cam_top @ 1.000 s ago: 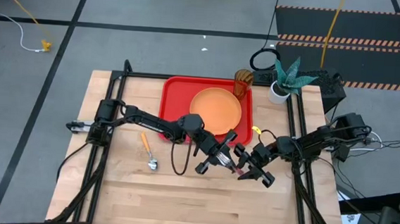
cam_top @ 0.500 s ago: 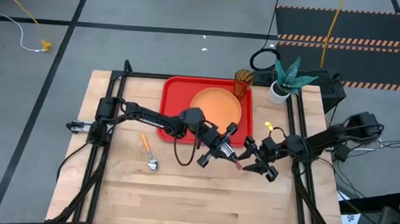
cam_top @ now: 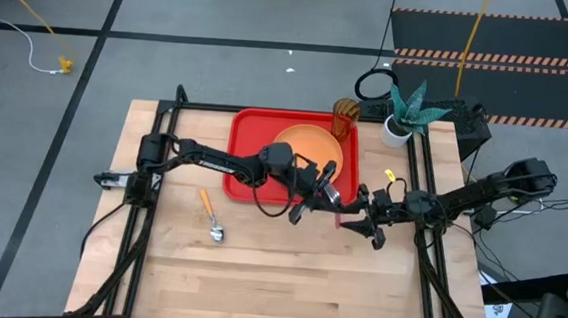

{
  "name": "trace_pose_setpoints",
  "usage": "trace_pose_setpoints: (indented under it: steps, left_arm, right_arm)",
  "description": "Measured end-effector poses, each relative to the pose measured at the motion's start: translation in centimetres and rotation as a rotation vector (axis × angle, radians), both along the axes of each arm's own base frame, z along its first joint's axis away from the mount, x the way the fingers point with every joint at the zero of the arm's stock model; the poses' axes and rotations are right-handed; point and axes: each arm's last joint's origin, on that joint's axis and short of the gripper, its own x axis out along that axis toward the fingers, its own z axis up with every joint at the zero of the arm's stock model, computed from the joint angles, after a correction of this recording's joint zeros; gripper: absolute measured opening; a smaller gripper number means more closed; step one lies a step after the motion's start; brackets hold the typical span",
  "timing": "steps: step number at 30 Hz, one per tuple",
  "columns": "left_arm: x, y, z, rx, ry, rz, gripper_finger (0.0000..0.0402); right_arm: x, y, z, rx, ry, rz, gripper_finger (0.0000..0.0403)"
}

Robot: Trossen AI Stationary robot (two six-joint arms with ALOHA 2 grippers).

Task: Pick and place plate/cup/fork/spoon on tray
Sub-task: Put the pink fork on the red serving tray to the left of the orange plate

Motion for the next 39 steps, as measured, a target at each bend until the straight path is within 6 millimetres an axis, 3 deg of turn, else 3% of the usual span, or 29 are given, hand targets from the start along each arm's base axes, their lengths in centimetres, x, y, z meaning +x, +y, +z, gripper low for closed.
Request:
trace_pose_setpoints:
  steps: [8, 20, 28, 39]
  left_arm:
    - [-1.1, 1.0, 0.9, 0.048, 0.218, 0.245, 0.0037]
    - [-5.1, 0.6, 2.7, 0.120, 0.596, 0.608, 0.0037]
    - [-7.7, 1.3, 1.2, 0.094, 0.910, 0.969, 0.0037]
    - [-11.4, 4.7, -0.9, -0.202, 1.244, 1.413, 0.0037]
  right_arm:
    - [-0.3, -0.3, -0.7, -0.071, 0.095, -0.109, 0.0192]
    - [-0.4, -0.6, -1.2, -0.130, 0.147, -0.258, 0.0192]
    - [-0.4, -0.6, -1.0, -0.201, 0.123, -0.267, 0.0192]
    - [-0.4, -0.6, -0.1, -0.277, 0.036, -0.295, 0.0192]
